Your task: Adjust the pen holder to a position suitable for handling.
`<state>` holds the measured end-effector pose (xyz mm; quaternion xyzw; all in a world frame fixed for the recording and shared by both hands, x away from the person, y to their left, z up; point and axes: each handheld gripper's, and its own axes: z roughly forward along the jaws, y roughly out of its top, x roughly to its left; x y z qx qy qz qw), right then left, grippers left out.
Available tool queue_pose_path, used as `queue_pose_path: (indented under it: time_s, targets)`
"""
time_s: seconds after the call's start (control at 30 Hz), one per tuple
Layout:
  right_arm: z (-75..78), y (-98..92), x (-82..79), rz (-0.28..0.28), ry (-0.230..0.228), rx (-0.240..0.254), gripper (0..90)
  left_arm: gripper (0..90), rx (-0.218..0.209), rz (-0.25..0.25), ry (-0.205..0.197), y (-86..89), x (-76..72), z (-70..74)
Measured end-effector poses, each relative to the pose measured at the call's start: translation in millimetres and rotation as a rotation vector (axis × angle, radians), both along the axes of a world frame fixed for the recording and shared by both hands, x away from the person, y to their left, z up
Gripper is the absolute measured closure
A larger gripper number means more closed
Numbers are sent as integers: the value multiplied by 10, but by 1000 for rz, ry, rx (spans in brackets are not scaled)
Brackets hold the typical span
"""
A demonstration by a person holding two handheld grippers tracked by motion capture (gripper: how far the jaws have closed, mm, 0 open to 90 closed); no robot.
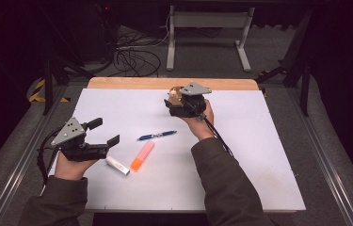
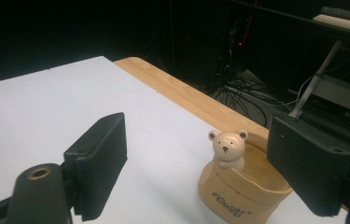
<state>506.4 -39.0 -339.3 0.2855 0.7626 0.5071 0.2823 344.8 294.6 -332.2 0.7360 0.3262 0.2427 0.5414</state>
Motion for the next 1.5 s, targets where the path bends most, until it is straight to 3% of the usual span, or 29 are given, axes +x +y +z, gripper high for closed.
queue_pose_path:
  time_s: [0.43, 1.1, 1.23, 1.5]
  targets:
    - [-193, 80, 238, -5, -28, -35, 213, 125, 5, 1, 8, -11, 10, -24]
    - [-479, 191, 512, -74, -14, -58, 287, 124, 7, 7, 25, 5, 46, -76]
    - [-557, 205, 558, -96, -5, -71, 324, 123, 9, 7, 24, 8, 51, -80]
    - [-668, 243, 636, -136, 7, -51, 422, 123, 12, 10, 30, 11, 64, -99]
